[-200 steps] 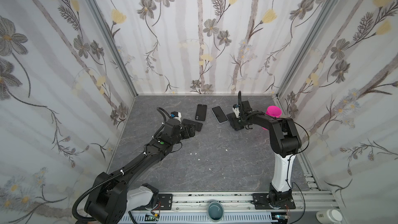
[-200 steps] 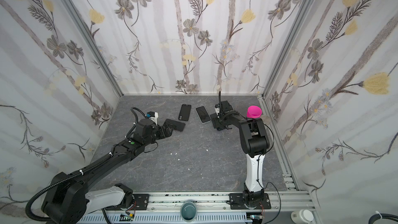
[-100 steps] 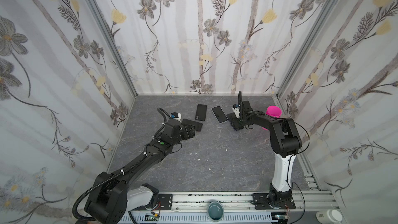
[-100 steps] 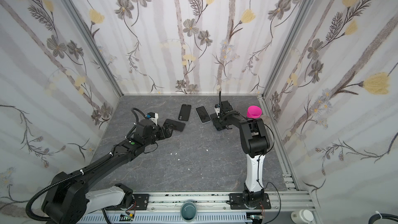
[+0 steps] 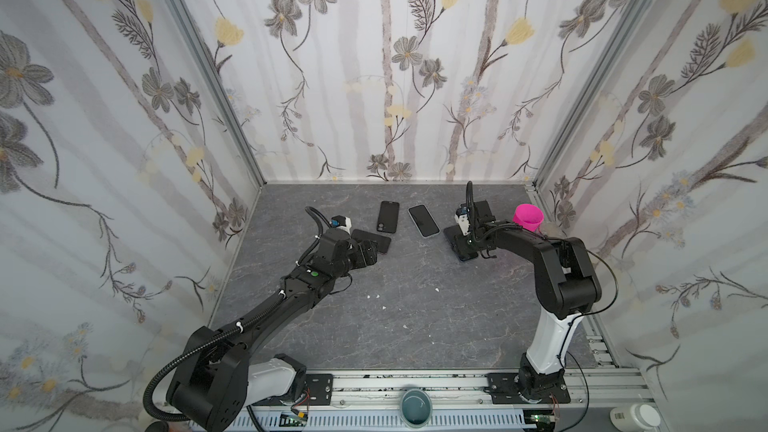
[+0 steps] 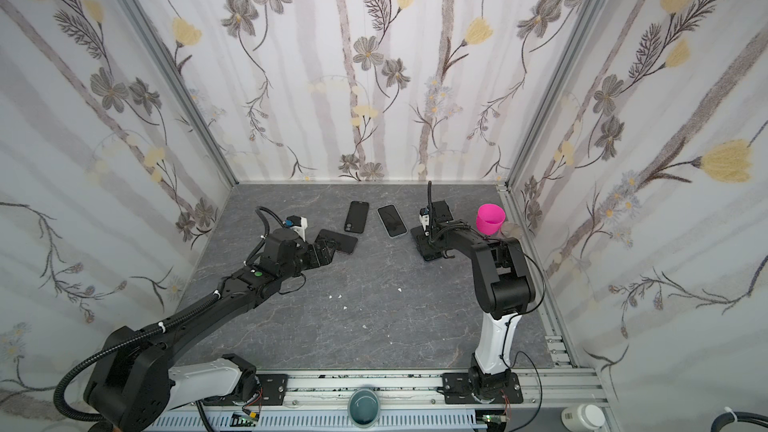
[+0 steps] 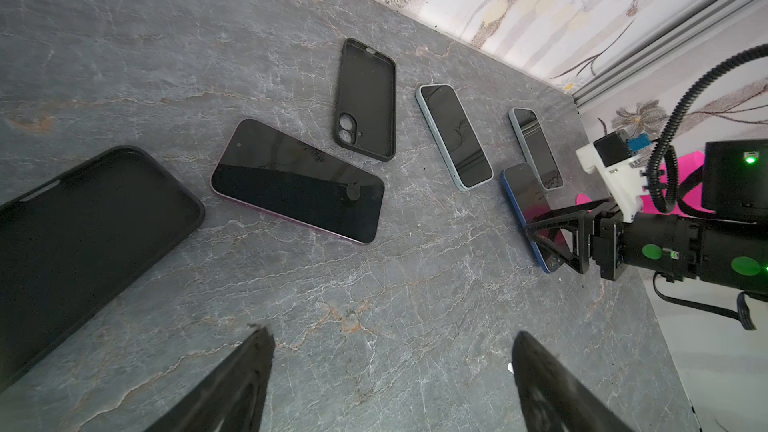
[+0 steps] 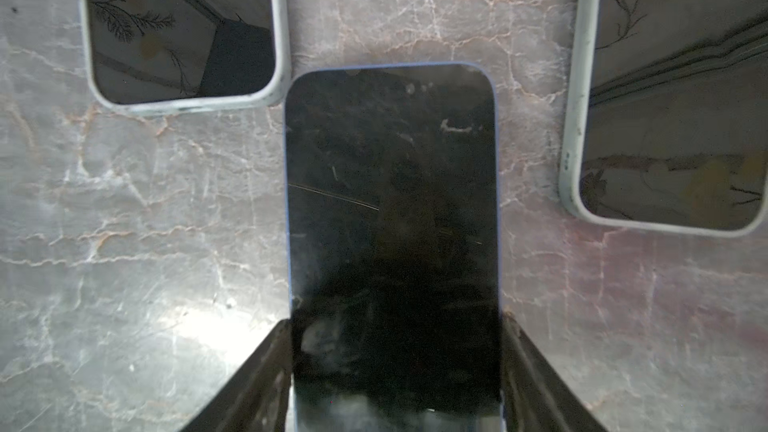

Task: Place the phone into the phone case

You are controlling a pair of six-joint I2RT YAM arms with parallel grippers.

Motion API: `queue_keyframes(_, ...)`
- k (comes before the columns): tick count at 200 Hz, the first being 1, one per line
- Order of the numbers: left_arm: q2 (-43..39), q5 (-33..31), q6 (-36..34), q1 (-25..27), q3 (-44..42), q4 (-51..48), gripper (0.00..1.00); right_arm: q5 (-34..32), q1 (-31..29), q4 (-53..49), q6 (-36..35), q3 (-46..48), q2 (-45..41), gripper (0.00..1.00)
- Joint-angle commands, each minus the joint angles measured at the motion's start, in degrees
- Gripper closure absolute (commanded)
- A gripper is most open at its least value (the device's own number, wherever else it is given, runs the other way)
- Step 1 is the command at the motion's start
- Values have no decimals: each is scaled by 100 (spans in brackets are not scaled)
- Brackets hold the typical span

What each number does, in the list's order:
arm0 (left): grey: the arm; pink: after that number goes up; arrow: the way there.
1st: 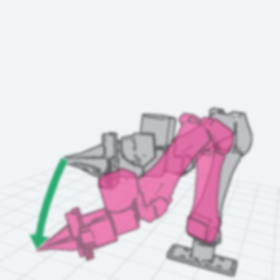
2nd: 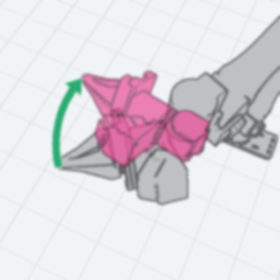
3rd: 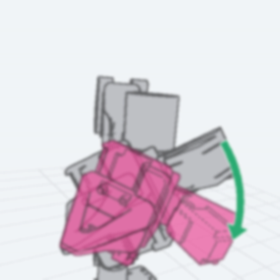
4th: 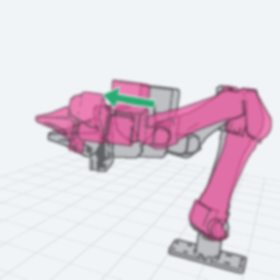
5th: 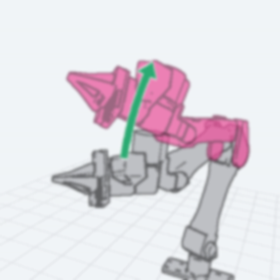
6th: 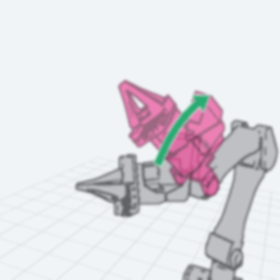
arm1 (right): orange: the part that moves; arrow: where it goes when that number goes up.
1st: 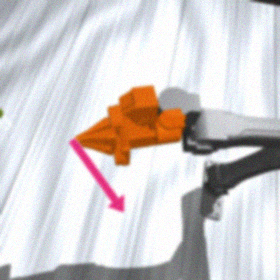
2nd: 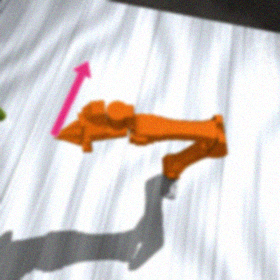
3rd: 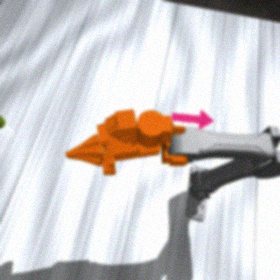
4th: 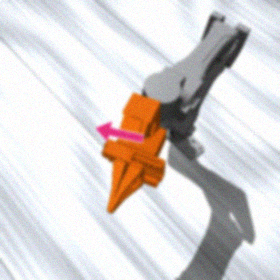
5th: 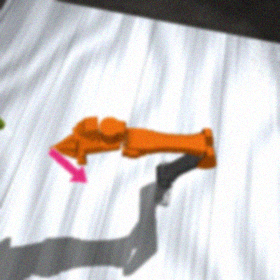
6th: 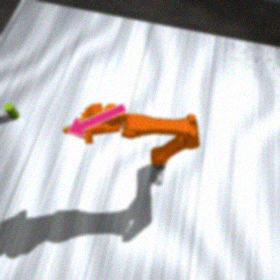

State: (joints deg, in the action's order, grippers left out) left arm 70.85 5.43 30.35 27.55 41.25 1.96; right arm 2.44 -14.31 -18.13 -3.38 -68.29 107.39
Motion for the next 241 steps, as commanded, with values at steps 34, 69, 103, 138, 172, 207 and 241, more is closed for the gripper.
queue_keyframes(34,99,142,-66,-8,180,165,11,159,-19,411,-115,365,-608,56)
queue_keyframes(69,307,374,-191,-4,408,109,12,290,-99,525,-310,431,-1002,57)
queue_keyframes(103,441,432,-567,-6,919,-217,13,452,-321,530,-680,384,-1431,57)
queue_keyframes(138,530,488,-912,-8,1457,-437,14,631,-669,455,-1140,287,-1872,57)
queue_keyframes(172,655,714,-1170,-9,1892,-583,15,681,-942,327,-1422,142,-2081,57)
queue_keyframes(207,765,932,-1409,-15,2092,-575,16,734,-1097,310,-1650,116,-2209,57)
queue_keyframes(241,876,1131,-1523,-18,2121,-556,17,877,-1161,73,-1869,41,-2206,56)
